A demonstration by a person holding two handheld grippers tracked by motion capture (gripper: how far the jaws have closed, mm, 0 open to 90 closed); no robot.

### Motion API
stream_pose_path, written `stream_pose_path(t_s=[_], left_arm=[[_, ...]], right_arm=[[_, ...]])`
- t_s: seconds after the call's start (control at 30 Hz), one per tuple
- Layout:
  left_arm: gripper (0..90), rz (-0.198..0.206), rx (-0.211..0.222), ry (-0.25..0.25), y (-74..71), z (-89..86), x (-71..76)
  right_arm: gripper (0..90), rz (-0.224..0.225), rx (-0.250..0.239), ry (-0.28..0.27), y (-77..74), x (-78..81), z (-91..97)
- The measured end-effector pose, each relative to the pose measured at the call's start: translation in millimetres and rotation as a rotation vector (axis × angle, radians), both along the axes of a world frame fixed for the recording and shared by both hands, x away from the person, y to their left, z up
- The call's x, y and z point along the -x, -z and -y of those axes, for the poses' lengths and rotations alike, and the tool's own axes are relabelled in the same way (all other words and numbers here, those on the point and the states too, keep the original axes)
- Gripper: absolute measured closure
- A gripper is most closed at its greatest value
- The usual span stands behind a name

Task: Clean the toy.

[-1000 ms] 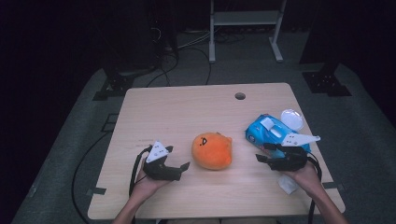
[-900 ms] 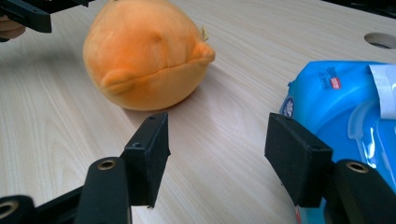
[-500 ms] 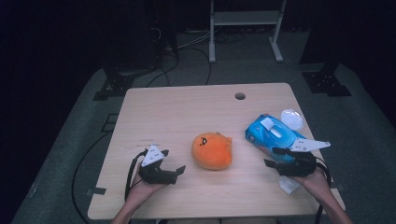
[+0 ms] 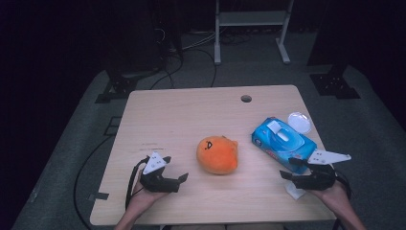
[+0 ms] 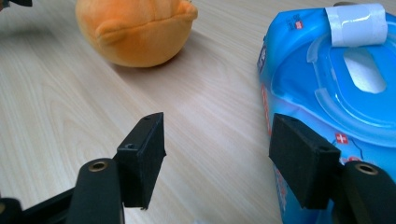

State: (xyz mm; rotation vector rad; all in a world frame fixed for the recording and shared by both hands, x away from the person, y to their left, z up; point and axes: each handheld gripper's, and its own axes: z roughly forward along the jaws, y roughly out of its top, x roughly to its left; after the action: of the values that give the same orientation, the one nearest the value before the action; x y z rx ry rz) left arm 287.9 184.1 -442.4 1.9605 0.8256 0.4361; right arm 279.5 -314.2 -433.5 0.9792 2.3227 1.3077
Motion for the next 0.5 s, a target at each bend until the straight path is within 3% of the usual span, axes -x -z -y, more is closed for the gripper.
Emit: stream_pose_path(t_s=[0.27, 0.5], left_arm=[[9.4, -0.003, 0.006, -0.011, 5.1, -4.3, 5.9], [8.6, -0.004, 0.023, -0.027, 12.5, -6.7, 9.6]], right_arm=[[33.7, -0.013, -0.003, 0.018, 4.6, 8.3, 10.4], [31.5, 0.006, -0.015, 0.033, 13.8, 17.9, 12.4]])
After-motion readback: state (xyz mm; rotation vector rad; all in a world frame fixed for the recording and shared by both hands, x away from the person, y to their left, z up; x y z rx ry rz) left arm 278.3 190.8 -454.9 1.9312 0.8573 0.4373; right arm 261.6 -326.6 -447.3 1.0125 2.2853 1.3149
